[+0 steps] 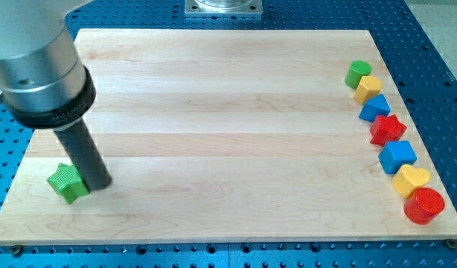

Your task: Push the hexagon right to the green star

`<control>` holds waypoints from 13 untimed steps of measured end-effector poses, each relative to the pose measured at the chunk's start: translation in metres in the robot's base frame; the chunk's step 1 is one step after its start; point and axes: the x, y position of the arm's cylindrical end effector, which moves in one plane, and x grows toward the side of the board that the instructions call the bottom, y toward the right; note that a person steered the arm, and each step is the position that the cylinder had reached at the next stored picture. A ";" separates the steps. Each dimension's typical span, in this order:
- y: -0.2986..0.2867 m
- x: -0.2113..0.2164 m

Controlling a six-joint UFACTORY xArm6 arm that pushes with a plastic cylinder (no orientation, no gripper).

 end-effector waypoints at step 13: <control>0.318 -0.125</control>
